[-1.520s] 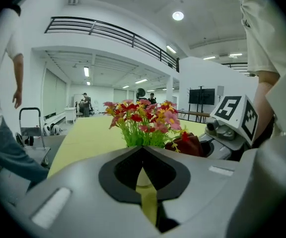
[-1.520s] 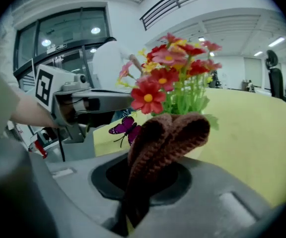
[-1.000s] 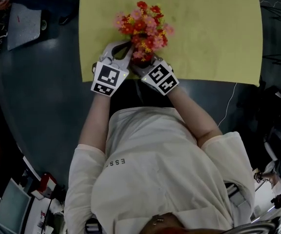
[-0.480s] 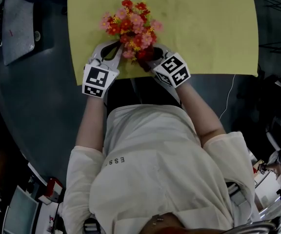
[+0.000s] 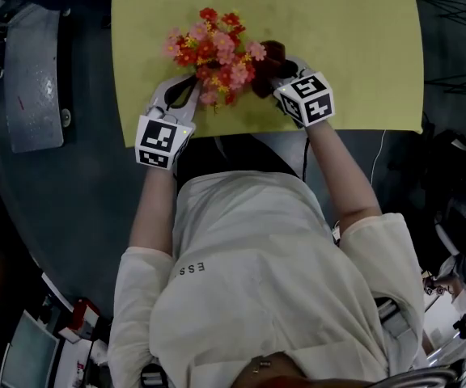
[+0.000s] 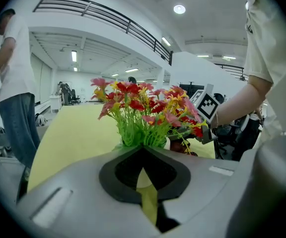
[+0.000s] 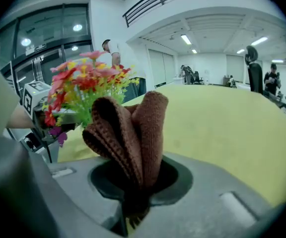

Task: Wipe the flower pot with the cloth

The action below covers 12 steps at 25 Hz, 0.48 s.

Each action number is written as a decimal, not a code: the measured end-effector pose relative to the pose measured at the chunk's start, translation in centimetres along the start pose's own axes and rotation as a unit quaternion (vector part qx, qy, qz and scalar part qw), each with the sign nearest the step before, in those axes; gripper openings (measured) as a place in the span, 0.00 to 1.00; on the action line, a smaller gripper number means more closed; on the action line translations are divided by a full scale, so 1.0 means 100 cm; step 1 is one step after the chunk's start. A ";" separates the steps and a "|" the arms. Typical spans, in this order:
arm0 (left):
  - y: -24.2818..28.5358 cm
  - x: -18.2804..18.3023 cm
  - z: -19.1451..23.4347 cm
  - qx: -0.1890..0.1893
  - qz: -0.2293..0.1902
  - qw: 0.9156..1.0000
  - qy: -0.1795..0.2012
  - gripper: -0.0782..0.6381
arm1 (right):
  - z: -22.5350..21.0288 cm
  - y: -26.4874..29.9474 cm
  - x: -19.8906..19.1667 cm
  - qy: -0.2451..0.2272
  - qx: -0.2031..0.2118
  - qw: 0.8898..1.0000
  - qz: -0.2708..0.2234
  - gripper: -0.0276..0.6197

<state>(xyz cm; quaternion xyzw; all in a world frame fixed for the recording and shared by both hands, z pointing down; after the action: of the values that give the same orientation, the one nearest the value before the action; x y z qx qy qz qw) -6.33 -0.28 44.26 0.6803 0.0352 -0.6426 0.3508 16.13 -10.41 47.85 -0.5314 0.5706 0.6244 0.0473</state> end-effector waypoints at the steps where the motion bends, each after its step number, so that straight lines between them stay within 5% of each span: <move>1: 0.000 0.000 0.000 0.004 -0.001 1.000 -0.001 0.13 | -0.006 0.005 0.009 -0.008 -0.004 1.000 0.000 0.14; 4: -0.001 -0.001 -0.002 0.016 -0.005 1.000 -0.004 0.13 | -0.017 0.026 0.037 -0.030 0.005 1.000 -0.002 0.14; 12: 0.001 0.002 -0.004 0.021 -0.005 0.999 -0.031 0.13 | -0.009 0.070 0.065 -0.088 0.111 0.989 0.051 0.13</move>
<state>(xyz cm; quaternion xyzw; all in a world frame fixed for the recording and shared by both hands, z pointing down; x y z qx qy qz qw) -5.92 -0.24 44.11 0.6673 0.0147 -0.6654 0.3341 9.29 -17.06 48.03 -0.4360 0.6563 0.6031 0.1243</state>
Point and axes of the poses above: the fingertips, and each gripper's own axes: y forward along the fingers, z to its left, x out of its top, the point moved 9 cm from there along -y, backward along the fingers, and after that the axes turned 3 degrees about y, right-handed, at the moved point
